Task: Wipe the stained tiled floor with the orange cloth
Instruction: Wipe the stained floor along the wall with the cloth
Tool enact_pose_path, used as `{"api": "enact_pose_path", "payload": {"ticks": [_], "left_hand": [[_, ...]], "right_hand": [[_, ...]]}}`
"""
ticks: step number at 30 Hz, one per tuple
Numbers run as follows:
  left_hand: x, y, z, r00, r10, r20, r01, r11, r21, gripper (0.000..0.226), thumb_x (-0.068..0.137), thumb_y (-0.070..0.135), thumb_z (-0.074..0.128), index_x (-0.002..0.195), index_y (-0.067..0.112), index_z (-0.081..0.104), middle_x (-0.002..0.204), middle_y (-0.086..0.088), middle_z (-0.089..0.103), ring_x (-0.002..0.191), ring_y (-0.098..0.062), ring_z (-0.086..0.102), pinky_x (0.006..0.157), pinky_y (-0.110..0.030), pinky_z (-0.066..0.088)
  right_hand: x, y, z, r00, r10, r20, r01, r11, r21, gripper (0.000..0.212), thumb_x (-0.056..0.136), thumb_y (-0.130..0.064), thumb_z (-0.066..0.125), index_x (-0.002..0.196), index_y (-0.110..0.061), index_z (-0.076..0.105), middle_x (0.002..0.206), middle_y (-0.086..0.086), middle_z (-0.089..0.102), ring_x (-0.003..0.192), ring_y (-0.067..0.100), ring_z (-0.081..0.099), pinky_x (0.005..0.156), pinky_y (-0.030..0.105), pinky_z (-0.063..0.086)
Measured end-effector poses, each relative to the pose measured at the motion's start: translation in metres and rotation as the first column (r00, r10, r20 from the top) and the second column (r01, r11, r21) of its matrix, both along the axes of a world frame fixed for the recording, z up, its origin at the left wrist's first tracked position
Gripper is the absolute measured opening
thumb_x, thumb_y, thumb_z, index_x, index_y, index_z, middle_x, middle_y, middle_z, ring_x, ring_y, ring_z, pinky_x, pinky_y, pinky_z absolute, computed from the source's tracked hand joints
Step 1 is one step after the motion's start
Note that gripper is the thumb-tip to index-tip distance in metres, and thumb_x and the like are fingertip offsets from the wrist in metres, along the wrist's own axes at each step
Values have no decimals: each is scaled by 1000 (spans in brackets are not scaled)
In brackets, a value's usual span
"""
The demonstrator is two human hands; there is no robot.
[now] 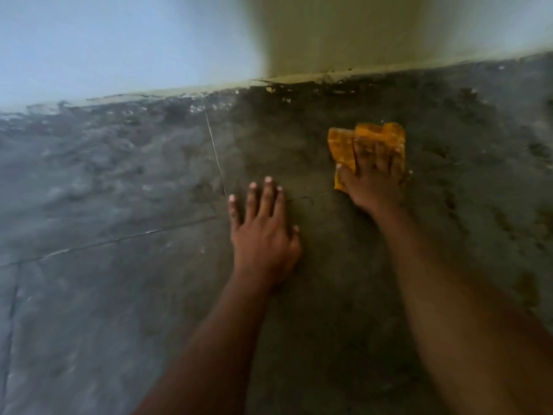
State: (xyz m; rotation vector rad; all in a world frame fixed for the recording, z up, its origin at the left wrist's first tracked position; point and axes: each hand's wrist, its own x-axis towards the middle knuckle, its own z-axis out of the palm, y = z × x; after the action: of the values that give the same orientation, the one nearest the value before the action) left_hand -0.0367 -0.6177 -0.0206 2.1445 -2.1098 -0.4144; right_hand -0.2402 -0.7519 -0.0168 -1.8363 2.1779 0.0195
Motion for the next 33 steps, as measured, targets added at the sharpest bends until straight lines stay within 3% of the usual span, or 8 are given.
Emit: {"api": "enact_pose_path", "payload": {"ticks": [3, 7, 14, 19, 21, 24, 29, 33], "left_hand": [[-51, 43, -14, 998, -39, -54, 36, 998, -56, 78, 96, 51, 31, 167, 21, 18, 177, -2, 3, 163, -30, -1, 127, -65, -3], [-94, 106, -17, 995, -25, -94, 19, 998, -60, 76, 97, 48, 40, 166, 19, 25, 176, 0, 10, 163, -31, 7, 125, -67, 7], [-99, 127, -25, 999, -4, -48, -2, 993, -121, 70, 104, 50, 37, 167, 24, 21, 177, 4, 8, 164, -24, 3, 128, -62, 6], [-100, 126, -22, 999, 10, -37, -14, 993, -118, 70, 104, 53, 34, 167, 26, 23, 176, 6, 9, 164, -22, 6, 127, -61, 10], [-96, 125, -23, 1000, 7, -19, -9, 995, -96, 70, 104, 55, 31, 167, 27, 21, 176, 6, 8, 164, -21, 4, 128, -60, 9], [-99, 124, -23, 1000, 12, 18, -10, 994, -110, 70, 103, 56, 25, 167, 28, 19, 176, 7, 9, 163, -22, 7, 127, -61, 9], [-101, 123, -22, 998, 1, 62, 5, 996, -88, 66, 104, 57, 19, 167, 37, 11, 177, 7, 7, 163, -26, 8, 125, -64, 11], [-100, 123, -23, 997, 6, 73, 0, 997, -79, 64, 104, 60, 10, 165, 45, -2, 176, 11, -5, 163, -24, -4, 126, -63, 4]], "right_hand": [[19, 20, -5, 1000, 1, -4, -1, 1000, -24, 71, 101, -69, 26, 164, -43, 4, 175, 1, -9, 159, 39, -12, 124, 65, -9], [-20, 97, -9, 927, 360, -107, -372, 919, -133, 70, 94, -72, 22, 160, -52, 12, 175, -6, 5, 161, 32, 0, 125, 66, 5], [-42, 84, -8, 1000, -23, -15, 23, 1000, 1, 68, 102, -67, 26, 162, -47, 3, 175, -2, -10, 158, 36, -20, 124, 65, -11], [-63, 167, -17, 971, 228, -76, -240, 943, -232, 67, 96, -69, 26, 160, -50, 19, 175, -6, 9, 161, 32, 3, 124, 63, 7], [-91, 182, -19, 992, 103, -73, -118, 960, -253, 66, 97, -68, 29, 160, -51, 21, 174, -8, 11, 161, 30, 4, 124, 63, 11], [-90, 170, -8, 980, -191, 48, 194, 978, -77, 65, 101, -63, 33, 162, -49, 15, 175, -5, -1, 160, 32, -10, 125, 65, 0], [-96, 247, -12, 999, 50, -6, -50, 984, -172, 66, 99, -69, 31, 160, -54, 9, 175, -8, -6, 160, 30, -15, 124, 66, 1], [-98, 243, -10, 998, -2, 64, 5, 999, -44, 64, 99, -73, 31, 156, -62, 3, 172, -13, -18, 157, 28, -25, 122, 69, -4]]}}
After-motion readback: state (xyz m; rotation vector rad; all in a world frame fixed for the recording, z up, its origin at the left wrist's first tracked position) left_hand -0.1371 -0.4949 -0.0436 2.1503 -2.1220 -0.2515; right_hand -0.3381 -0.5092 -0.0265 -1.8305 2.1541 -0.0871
